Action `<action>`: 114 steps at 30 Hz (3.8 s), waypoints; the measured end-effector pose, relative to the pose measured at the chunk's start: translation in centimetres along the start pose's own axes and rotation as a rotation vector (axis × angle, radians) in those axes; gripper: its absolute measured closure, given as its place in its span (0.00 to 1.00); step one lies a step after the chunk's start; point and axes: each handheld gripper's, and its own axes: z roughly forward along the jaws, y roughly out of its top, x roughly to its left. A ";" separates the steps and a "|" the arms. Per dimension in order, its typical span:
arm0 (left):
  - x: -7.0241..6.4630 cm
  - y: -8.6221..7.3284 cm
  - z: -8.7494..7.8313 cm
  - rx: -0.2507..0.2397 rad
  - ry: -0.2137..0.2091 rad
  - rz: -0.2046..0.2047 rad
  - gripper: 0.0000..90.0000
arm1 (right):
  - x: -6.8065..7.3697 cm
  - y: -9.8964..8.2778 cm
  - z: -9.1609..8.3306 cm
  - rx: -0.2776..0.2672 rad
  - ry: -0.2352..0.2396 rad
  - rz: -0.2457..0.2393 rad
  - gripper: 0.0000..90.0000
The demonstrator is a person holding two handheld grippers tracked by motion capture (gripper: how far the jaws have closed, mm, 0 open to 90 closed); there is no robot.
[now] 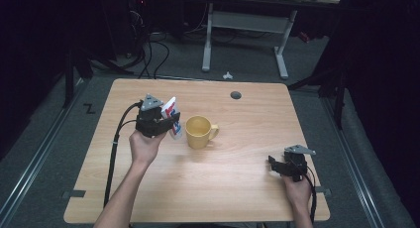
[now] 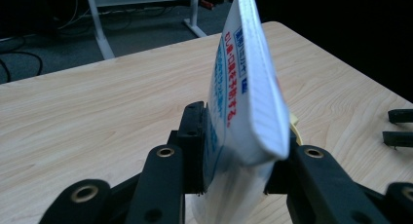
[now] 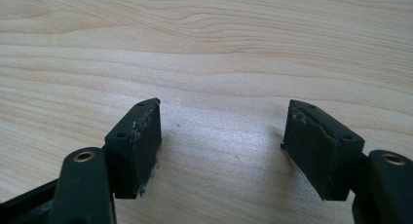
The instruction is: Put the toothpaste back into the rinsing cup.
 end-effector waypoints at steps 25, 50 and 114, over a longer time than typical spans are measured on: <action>-1.5 2.6 1.6 -0.008 -0.045 0.025 0.76 | 0.0 0.0 0.0 0.000 0.001 -0.001 0.33; -2.6 2.8 4.5 0.002 -0.028 0.053 0.76 | 0.0 0.0 0.0 -0.001 0.001 -0.001 0.33; -3.7 -1.2 9.5 0.093 0.019 0.087 0.75 | 0.0 0.0 0.0 0.000 0.002 -0.001 0.33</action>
